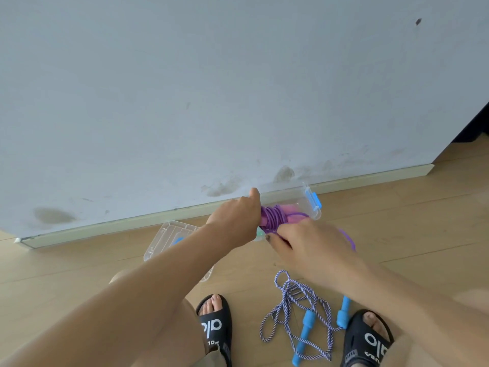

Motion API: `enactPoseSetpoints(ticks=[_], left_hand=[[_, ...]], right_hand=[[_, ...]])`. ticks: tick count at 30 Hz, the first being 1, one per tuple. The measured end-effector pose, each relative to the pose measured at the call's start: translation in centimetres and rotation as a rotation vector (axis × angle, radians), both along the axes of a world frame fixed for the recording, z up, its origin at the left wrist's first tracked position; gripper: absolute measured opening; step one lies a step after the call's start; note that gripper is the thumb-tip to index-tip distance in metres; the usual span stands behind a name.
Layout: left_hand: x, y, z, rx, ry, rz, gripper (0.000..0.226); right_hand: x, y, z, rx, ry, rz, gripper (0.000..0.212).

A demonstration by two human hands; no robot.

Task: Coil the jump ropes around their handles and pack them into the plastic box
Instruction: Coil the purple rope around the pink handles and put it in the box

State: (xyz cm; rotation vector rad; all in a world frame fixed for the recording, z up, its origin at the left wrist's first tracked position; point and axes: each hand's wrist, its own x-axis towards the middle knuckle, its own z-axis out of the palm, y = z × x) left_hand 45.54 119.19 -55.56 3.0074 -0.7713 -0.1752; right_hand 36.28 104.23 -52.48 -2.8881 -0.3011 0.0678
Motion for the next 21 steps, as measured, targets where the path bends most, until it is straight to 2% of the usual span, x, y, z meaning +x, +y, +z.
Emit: enactPoseSetpoints(ticks=[4, 6, 10, 14, 15, 18, 19, 20, 21], left_hand=[[-0.4, 0.1, -0.6, 0.128, -0.027, -0.119, 0.023], [-0.8, 0.0, -0.6, 0.16, -0.042, -0.19, 0.03], [-2.8, -1.0, 0.3, 0.039, -0.01, -0.267, 0.035], [-4.8, -2.3, 1.5, -0.078, 0.029, -0.325, 0.038], [-4.8, -2.4, 1.7, -0.154, 0.055, -0.306, 0.035], [-4.3, -2.0, 2.3, -0.349, 0.07, -0.223, 0.032], [-4.1, -1.8, 2.4, -0.381, 0.056, -0.206, 0.034], [-4.0, -1.6, 2.5, -0.422, 0.053, -0.192, 0.036], [-4.0, -1.3, 2.6, -0.475, 0.065, -0.181, 0.039]], right_hand=[[2.2, -1.4, 3.1, -0.132, -0.174, 0.047, 0.057], [4.0, -2.5, 3.9, -0.139, -0.203, 0.049, 0.06], [7.4, -4.0, 2.7, 0.025, -0.176, 0.064, 0.064], [9.2, -3.9, 0.6, 0.093, -0.157, 0.083, 0.065], [9.4, -4.0, -0.1, 0.122, -0.11, 0.07, 0.065], [9.5, -4.5, 0.2, 0.383, 0.113, 0.009, 0.063], [9.4, -5.2, 0.3, 0.448, 0.258, -0.021, 0.061], [9.6, -4.7, 0.1, 0.48, 0.361, -0.028, 0.054], [10.6, -5.0, -3.1, 0.521, 0.492, -0.029, 0.044]])
